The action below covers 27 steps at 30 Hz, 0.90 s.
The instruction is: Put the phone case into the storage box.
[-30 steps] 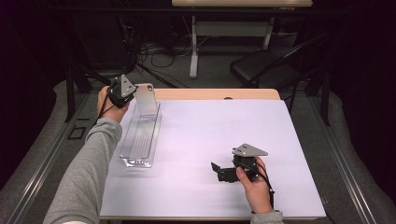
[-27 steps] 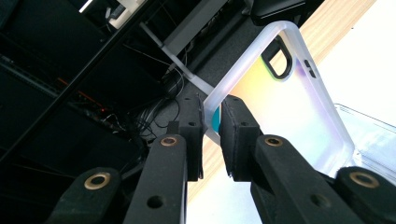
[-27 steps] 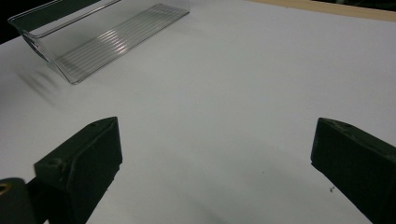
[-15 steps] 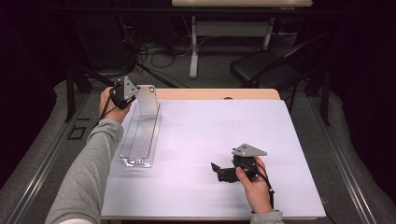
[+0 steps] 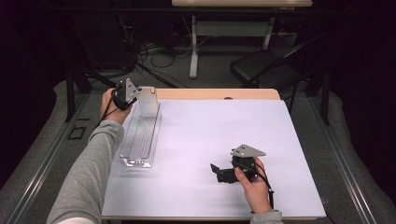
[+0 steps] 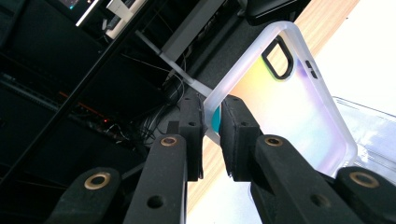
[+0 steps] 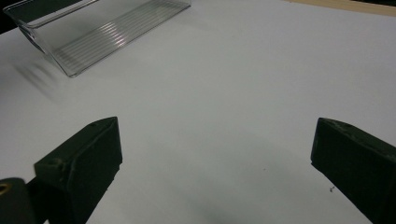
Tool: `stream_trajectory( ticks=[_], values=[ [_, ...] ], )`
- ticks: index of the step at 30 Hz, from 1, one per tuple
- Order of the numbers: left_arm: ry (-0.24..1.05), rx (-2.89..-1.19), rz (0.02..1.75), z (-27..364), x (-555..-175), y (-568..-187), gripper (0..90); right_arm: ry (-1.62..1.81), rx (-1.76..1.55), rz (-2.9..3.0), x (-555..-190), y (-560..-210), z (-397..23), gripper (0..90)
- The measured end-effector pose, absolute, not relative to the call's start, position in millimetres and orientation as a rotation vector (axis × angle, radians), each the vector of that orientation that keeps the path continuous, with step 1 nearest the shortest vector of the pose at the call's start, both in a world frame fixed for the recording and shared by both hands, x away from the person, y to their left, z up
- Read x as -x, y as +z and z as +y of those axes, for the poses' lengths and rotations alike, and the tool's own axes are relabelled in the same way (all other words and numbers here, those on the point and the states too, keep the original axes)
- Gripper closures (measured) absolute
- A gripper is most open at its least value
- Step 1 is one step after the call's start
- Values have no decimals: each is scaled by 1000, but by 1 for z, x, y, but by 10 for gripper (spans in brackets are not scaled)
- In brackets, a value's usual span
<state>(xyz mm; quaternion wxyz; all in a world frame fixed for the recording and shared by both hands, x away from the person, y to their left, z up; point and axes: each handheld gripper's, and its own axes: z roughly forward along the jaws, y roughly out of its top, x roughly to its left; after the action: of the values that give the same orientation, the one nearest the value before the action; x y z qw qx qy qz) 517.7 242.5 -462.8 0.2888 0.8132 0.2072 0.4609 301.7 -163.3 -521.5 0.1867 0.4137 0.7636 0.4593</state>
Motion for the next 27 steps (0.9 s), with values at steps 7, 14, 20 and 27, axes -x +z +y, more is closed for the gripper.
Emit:
stream_trajectory(
  ticks=[7,14,20,27],
  values=[
    [1236,-2181,537,242,-519,-465,799,1294,-1165,2157,-301,-522,-163,18],
    [1240,-2189,523,241,-519,-467,798,1295,-1161,2160,-301,-522,-162,18],
    [1240,-2196,512,241,-520,-469,798,1289,-1152,2167,-301,-523,-161,18],
    [1249,-2201,503,242,-520,-469,797,1286,-1158,2172,-300,-523,-161,19]
  ],
)
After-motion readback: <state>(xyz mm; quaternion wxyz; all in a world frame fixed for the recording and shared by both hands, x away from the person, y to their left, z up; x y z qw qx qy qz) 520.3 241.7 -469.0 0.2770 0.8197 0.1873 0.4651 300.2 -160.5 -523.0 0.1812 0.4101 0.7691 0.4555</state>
